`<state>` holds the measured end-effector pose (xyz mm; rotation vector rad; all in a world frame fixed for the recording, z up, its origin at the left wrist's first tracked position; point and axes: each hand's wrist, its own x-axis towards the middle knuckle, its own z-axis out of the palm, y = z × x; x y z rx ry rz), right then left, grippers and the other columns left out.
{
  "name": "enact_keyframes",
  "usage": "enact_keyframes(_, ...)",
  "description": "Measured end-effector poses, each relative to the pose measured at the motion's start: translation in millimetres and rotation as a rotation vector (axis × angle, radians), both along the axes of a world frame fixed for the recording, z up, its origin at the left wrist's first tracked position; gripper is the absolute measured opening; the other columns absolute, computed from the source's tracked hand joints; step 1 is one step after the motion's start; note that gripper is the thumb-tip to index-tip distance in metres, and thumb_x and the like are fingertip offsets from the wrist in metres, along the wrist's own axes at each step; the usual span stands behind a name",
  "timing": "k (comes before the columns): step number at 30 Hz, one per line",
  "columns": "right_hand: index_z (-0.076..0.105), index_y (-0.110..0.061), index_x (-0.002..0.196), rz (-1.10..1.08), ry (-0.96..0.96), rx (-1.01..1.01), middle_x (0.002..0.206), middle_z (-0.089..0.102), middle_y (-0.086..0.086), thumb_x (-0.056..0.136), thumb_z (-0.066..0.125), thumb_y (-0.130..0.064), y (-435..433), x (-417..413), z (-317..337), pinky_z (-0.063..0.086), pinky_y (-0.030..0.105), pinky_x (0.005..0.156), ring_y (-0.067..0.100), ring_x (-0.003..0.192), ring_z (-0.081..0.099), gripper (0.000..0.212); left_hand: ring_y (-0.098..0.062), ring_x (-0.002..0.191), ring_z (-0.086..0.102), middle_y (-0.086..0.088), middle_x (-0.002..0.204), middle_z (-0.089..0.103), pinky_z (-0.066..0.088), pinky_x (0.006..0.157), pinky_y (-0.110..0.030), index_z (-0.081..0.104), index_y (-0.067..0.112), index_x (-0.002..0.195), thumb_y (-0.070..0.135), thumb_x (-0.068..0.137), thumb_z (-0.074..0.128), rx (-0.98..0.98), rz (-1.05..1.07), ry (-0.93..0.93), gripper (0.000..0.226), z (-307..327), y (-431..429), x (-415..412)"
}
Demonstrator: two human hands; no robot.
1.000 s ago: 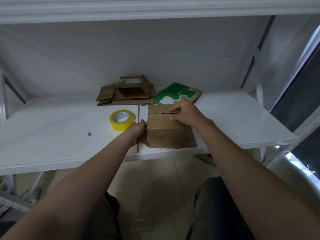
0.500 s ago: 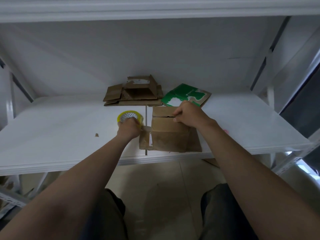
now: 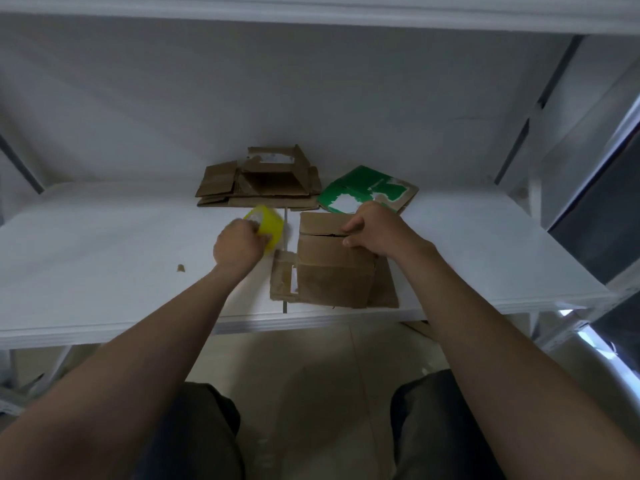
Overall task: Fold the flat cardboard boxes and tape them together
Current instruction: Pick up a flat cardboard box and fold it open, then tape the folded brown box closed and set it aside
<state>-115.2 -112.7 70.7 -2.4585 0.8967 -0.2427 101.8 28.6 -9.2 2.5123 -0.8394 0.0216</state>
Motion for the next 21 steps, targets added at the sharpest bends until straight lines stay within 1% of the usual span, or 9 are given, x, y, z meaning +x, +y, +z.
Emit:
enact_keyframes(3, 0.075, -0.019, 0.119, -0.003, 0.031, 0.011, 0.130, 0.064, 0.002, 0.082, 0.083, -0.021, -3, 4, -1, 0.040, 0.028, 0.096, 0.020, 0.120, 0.057, 0.038, -0.031, 0.098, 0.066, -0.010, 0.099, 0.072, 0.050, 0.078, -0.036, 0.077, 0.015, 0.095, 0.045, 0.087, 0.074, -0.365, 0.026, 0.268, 0.032, 51, -9, -11)
enact_keyframes(5, 0.073, -0.020, 0.123, -0.010, 0.042, 0.008, 0.132, 0.062, 0.003, 0.082, 0.084, -0.022, -5, 5, -1, 0.042, 0.031, 0.098, 0.022, 0.122, 0.056, 0.043, -0.030, 0.099, 0.068, -0.014, 0.105, 0.074, 0.056, 0.086, -0.042, 0.072, 0.021, 0.076, 0.044, 0.082, 0.079, -0.605, 0.022, 0.395, 0.025, 82, -17, -22)
enact_keyframes(6, 0.069, -0.021, 0.129, -0.012, 0.049, -0.005, 0.135, 0.060, 0.004, 0.081, 0.084, -0.023, -5, 6, -2, 0.043, 0.034, 0.101, 0.024, 0.123, 0.055, 0.051, -0.029, 0.091, 0.070, -0.016, 0.101, 0.074, 0.057, 0.084, -0.043, 0.067, 0.022, 0.068, 0.042, 0.081, 0.080, -0.689, 0.000, 0.459, 0.027, 95, -20, -31)
enact_keyframes(7, 0.061, -0.022, 0.138, -0.013, 0.053, -0.017, 0.138, 0.057, 0.006, 0.080, 0.085, -0.025, -5, 6, -3, 0.044, 0.037, 0.103, 0.026, 0.125, 0.054, 0.063, -0.027, 0.080, 0.070, -0.017, 0.093, 0.073, 0.059, 0.080, -0.041, 0.065, 0.020, 0.068, 0.037, 0.082, 0.081, -0.762, -0.037, 0.544, 0.028, 105, -24, -39)
enact_keyframes(9, 0.034, -0.030, 0.154, -0.022, 0.017, -0.010, 0.140, 0.055, 0.008, 0.076, 0.087, -0.027, -3, 5, -4, 0.047, 0.047, 0.101, 0.031, 0.123, 0.056, 0.094, -0.021, 0.064, 0.070, -0.012, 0.087, 0.071, 0.062, 0.067, -0.035, 0.070, 0.008, 0.090, 0.028, 0.087, 0.079, -0.873, -0.139, 0.761, 0.022, 120, -32, -57)
enact_keyframes(11, 0.017, -0.037, 0.152, -0.035, -0.045, -0.004, 0.132, 0.058, 0.009, 0.072, 0.089, -0.027, -2, 3, -5, 0.051, 0.051, 0.093, 0.033, 0.114, 0.060, 0.108, -0.015, 0.058, 0.070, -0.007, 0.087, 0.072, 0.055, 0.055, -0.025, 0.067, 0.005, 0.107, 0.027, 0.090, 0.075, -0.897, -0.186, 1.015, 0.029, 124, -36, -73)
enact_keyframes(15, 0.021, -0.042, 0.137, -0.063, -0.125, -0.024, 0.125, 0.062, 0.005, 0.069, 0.090, -0.030, -4, -5, -9, 0.053, 0.049, 0.088, 0.032, 0.107, 0.062, 0.098, -0.004, 0.041, 0.053, 0.008, 0.052, 0.058, 0.034, 0.060, -0.025, 0.063, 0.019, 0.091, 0.042, 0.095, 0.064, -0.776, -0.146, 1.357, 0.023, 103, -35, -91)
enact_keyframes(18, 0.034, -0.039, 0.136, -0.048, -0.150, -0.036, 0.115, 0.060, -0.001, 0.071, 0.089, -0.032, -5, -10, -15, 0.050, 0.041, 0.081, 0.029, 0.106, 0.061, 0.085, 0.000, 0.039, 0.052, 0.011, 0.047, 0.056, 0.043, 0.084, -0.028, 0.066, 0.021, 0.090, 0.045, 0.096, 0.061, -0.808, -0.069, 1.480, 0.025, 93, -27, -100)
enact_keyframes(21, 0.049, -0.029, 0.134, -0.034, -0.186, -0.138, 0.128, 0.052, 0.002, 0.068, 0.089, -0.045, -5, -9, -19, 0.050, 0.042, 0.084, 0.029, 0.114, 0.054, 0.078, 0.002, 0.041, 0.056, 0.014, 0.050, 0.059, 0.041, 0.104, -0.032, 0.067, 0.023, 0.095, 0.047, 0.096, 0.061, -0.833, -0.052, 1.496, 0.025, 95, -25, -101)
